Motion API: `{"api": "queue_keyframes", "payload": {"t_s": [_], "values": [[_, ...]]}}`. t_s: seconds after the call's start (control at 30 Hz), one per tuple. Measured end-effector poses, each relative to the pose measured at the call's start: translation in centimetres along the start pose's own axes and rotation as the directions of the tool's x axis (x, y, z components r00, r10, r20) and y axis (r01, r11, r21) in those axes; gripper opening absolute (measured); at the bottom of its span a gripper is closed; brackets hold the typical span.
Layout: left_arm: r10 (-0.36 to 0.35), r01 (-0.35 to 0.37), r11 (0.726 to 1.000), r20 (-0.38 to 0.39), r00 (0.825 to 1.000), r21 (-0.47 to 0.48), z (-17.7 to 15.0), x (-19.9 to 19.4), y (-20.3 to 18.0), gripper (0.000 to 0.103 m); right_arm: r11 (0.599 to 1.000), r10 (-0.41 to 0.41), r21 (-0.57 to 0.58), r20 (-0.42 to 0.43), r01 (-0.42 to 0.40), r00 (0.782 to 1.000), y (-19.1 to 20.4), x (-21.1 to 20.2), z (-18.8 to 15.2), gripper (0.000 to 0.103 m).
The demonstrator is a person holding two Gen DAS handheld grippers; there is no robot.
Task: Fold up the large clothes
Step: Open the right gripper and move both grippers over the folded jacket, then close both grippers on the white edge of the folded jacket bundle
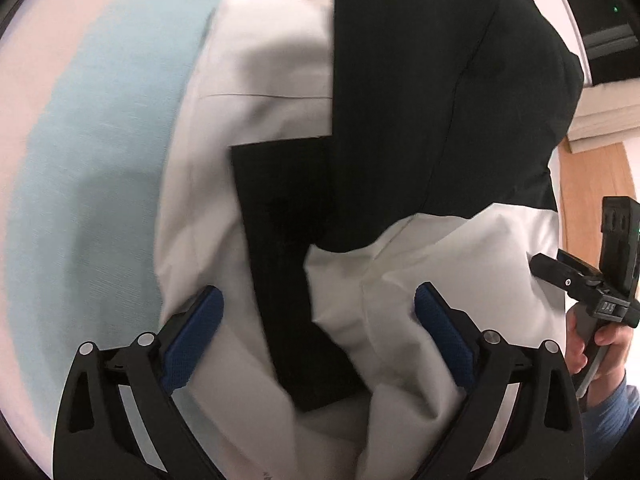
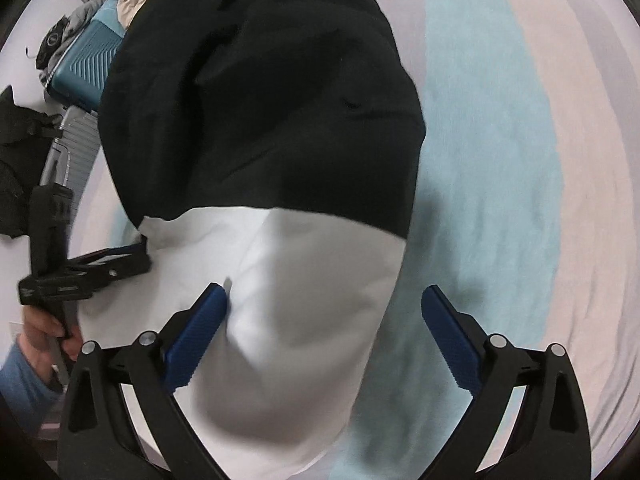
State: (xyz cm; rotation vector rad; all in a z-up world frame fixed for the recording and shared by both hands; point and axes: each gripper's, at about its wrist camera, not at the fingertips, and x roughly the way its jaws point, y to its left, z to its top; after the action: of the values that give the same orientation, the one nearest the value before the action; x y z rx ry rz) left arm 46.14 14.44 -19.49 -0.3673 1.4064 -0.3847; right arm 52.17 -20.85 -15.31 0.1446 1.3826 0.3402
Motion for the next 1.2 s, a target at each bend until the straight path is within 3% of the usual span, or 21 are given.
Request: {"api": "queue_keyframes", "payload": {"t_s": [0.1,0.23,0.5,0.67,0.8,1.2], "values": [[-0.021,0.022,0.999,-0.023,1.000,0.048,0.0,0.9,-1.5,0.093,0.997,0.074,-0.021,-0.048,-0.075,0.996,1.0,0.6,-0.1,0.096],[-0.027,0.029,0.998,-0.039,0.999,0.056,0.1,2.2,-2.1,0.094,0.994,0.108,0.024,-0.056,-0.107,0.993,0.3,1.9,0.0,0.097],[-0.007,0.006,0.999,0.025,1.000,0.037,-0.4,2.5,-1.4,0.094,0.982,0.172,0.097,-0.087,-0.163,0.981,-0.5,3.5,0.3,0.097],[-0.017,0.016,0.999,0.042,0.999,0.028,-1.5,2.2,-1.0,0.096,0.982,0.173,0.096,-0.092,-0.164,0.981,-0.2,3.5,0.5,0.096],[-0.016,0.015,1.000,0.039,0.999,0.027,-1.7,1.3,0.0,0.096,0.981,0.177,0.091,-0.082,-0.169,0.981,0.3,3.2,0.5,0.088],[-0.003,0.002,1.000,0.050,0.999,0.028,-0.7,2.2,-1.3,0.097,0.989,0.122,0.086,-0.056,-0.117,0.991,1.4,3.4,0.1,0.091]]}}
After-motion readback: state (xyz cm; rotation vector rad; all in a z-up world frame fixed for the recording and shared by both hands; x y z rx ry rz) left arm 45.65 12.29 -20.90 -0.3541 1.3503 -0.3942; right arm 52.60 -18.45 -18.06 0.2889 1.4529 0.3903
